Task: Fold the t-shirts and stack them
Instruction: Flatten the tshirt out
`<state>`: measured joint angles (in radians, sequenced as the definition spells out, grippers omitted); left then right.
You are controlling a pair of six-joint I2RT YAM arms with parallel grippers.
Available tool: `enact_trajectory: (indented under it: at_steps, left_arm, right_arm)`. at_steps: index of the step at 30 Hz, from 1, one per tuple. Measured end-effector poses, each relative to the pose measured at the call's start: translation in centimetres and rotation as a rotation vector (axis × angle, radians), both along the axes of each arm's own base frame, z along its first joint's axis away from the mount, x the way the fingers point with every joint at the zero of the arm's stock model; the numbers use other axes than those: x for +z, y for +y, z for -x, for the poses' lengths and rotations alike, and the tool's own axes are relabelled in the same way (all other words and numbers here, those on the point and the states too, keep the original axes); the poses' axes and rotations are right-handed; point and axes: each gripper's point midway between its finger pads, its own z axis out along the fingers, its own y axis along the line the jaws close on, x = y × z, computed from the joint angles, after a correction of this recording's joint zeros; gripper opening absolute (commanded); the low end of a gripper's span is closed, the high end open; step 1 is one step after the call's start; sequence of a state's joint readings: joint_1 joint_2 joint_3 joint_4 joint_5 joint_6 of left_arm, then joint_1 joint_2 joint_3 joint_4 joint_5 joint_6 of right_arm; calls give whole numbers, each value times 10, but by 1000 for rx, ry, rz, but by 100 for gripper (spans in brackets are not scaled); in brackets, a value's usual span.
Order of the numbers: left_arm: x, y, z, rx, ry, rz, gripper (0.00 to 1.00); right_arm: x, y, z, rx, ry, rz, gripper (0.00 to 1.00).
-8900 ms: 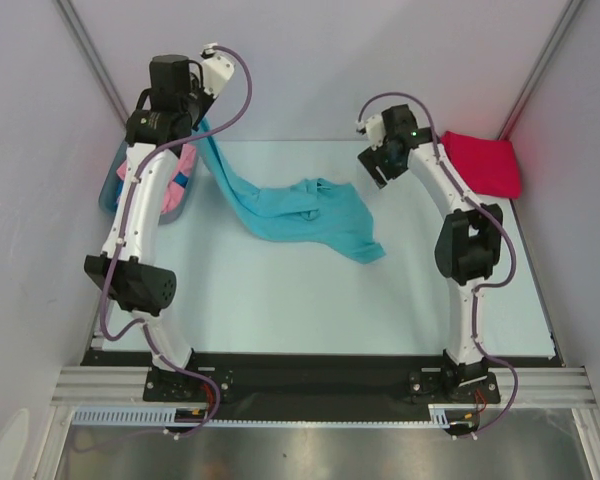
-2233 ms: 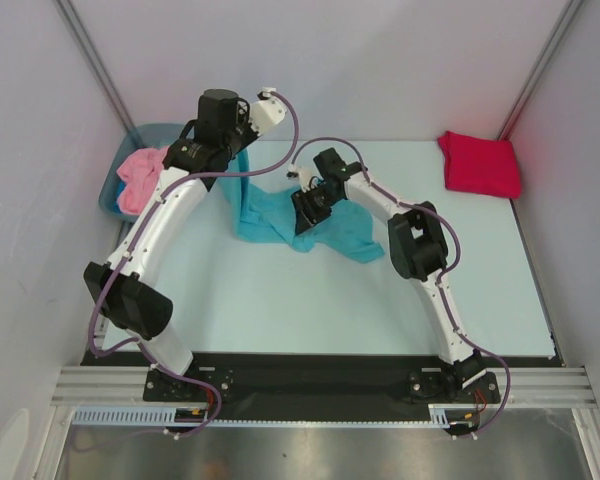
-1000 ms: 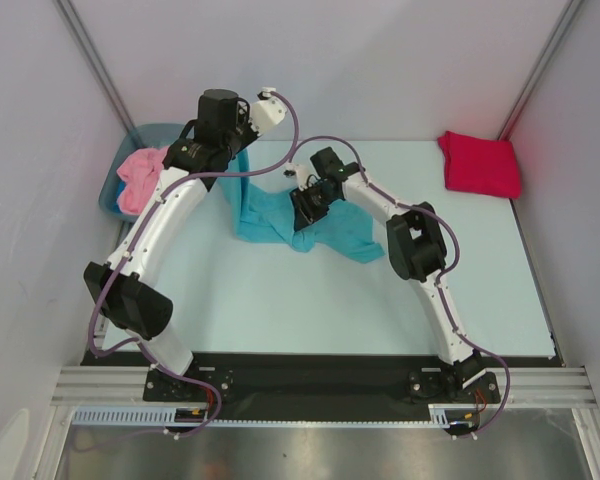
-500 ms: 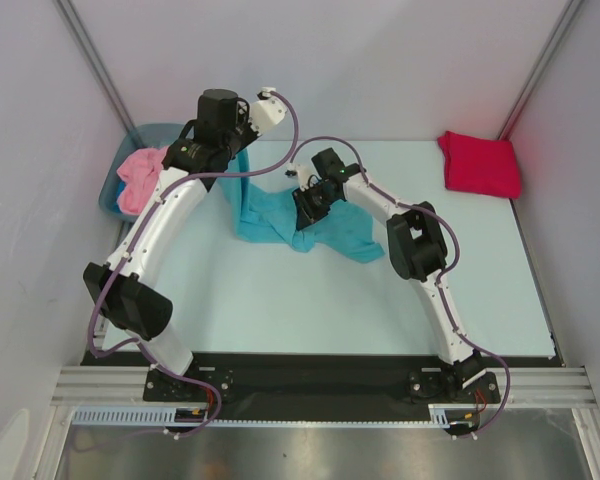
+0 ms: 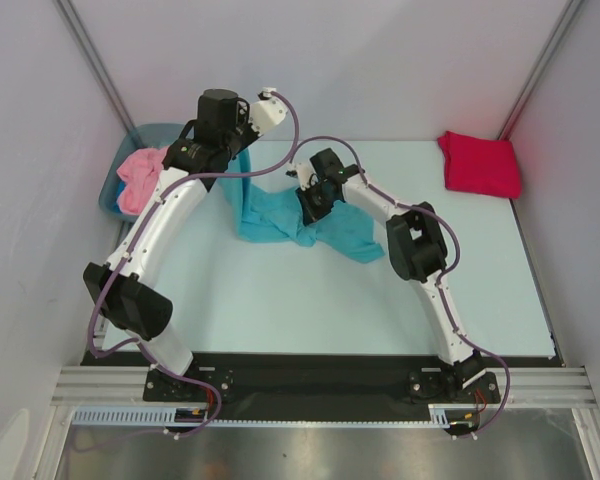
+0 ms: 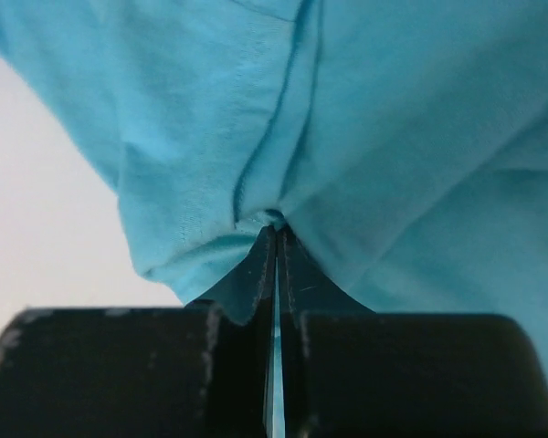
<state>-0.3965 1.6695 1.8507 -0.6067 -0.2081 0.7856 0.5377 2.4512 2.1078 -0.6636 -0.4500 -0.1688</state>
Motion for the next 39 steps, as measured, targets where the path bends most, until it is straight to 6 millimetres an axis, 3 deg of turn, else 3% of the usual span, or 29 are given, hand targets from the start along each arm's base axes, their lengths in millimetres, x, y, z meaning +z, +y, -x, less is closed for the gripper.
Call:
enact_trajectory:
  at_steps: [3, 6, 11, 14, 17, 21, 26, 29, 33, 36, 39]
  left_arm:
    - [0, 0, 0, -1, -1, 0, 0]
    - [0, 1, 2, -2, -2, 0, 0]
    - [2, 3, 7, -2, -7, 3, 0]
    - [4, 3, 8, -3, -17, 9, 0]
    - [6, 3, 9, -3, -23, 13, 0]
    - [7, 8, 7, 19, -60, 11, 0]
    - [9, 40, -3, 153, -155, -16, 0]
    - [25, 77, -13, 273, -243, -15, 0]
    - [58, 124, -10, 394, -375, -13, 1]
    - [93, 135, 0, 416, -489, 14, 0]
    - [125, 130, 17, 385, -590, 51, 0]
  right_arm:
    - [7, -17, -16, -23, -123, 113, 0]
    - [38, -40, -37, -33, -303, 238, 0]
    - [146, -84, -81, -104, -677, 380, 0]
    - [216, -120, -102, -195, -871, 442, 0]
    - [255, -157, -114, -282, -991, 513, 0]
    - [258, -204, -125, -349, -1071, 655, 0]
    - [240, -260, -139, -383, -1156, 869, 0]
    - [265, -292, -146, -454, -1246, 948, 0]
    - [326, -340, -144, -605, -1409, 1015, 0]
    - [375, -364, -129, -705, -1522, 1031, 0]
    - [421, -367, -106, -777, -1625, 993, 0]
